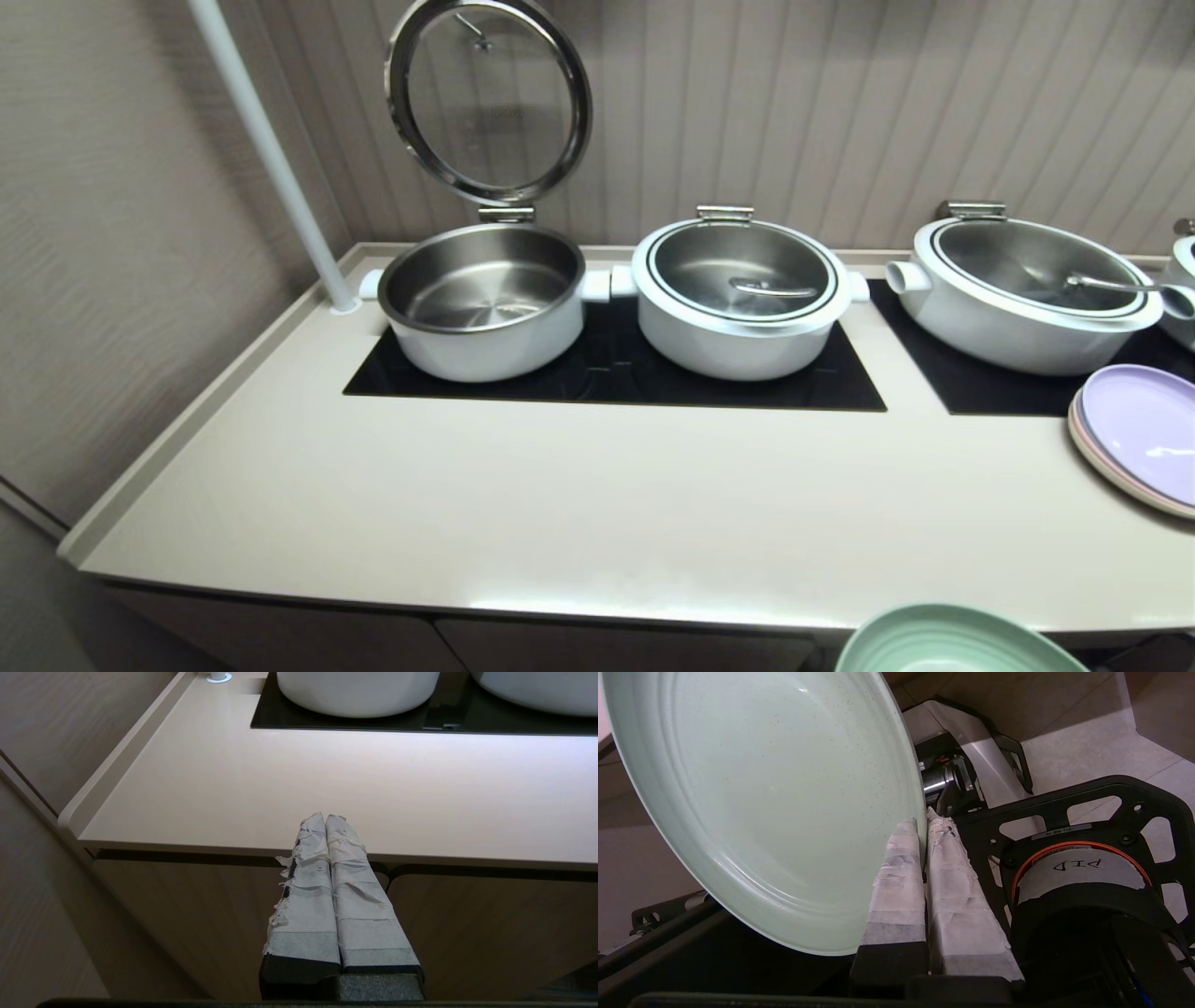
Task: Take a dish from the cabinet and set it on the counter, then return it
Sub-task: Put it back into the cabinet
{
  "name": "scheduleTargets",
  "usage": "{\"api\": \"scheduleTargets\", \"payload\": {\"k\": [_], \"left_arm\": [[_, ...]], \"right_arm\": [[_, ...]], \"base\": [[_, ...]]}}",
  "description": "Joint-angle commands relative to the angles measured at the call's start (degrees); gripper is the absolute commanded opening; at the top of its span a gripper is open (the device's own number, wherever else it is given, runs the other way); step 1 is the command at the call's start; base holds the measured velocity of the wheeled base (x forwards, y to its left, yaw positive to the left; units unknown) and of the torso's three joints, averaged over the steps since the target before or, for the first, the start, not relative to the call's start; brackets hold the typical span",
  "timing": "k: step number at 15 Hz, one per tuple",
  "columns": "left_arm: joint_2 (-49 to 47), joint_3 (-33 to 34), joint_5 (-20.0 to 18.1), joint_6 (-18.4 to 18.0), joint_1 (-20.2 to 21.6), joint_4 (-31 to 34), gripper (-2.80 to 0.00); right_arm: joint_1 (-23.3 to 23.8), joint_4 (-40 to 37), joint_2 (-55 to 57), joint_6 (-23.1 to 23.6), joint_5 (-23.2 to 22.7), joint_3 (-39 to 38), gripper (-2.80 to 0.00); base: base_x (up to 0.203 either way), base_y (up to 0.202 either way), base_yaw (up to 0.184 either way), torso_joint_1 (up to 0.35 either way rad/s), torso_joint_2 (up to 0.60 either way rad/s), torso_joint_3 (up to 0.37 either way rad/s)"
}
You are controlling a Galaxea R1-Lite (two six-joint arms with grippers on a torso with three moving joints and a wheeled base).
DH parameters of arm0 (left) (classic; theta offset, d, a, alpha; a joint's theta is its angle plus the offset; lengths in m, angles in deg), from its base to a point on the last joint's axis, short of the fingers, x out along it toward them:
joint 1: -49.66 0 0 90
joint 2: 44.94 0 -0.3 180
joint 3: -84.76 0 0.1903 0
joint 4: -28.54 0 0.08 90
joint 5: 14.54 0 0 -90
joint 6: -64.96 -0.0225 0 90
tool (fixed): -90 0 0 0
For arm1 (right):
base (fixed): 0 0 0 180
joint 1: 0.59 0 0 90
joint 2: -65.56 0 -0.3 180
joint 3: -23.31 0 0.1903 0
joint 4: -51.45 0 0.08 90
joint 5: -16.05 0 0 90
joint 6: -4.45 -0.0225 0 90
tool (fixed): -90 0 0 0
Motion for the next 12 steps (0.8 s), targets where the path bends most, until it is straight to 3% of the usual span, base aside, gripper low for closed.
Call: {"api": "scheduleTargets", "payload": {"k": [1,12], "left_arm": [[0.0,0.0,0.0,0.0,0.0,0.0,-2.80],[0.0,0.0,0.0,0.0,0.0,0.0,-2.80]], "right_arm": [[0.0,-0.2,0.2,-0.3,0.1,0.3,-2.80],[-0.6,-0.1,-0.2,-0.3,0.5,0.8,-2.80]], "base": [[0.000,0.000,0.000,0.000,0.00,0.000],[0.000,0.000,0.000,0.000,0.00,0.000]]}}
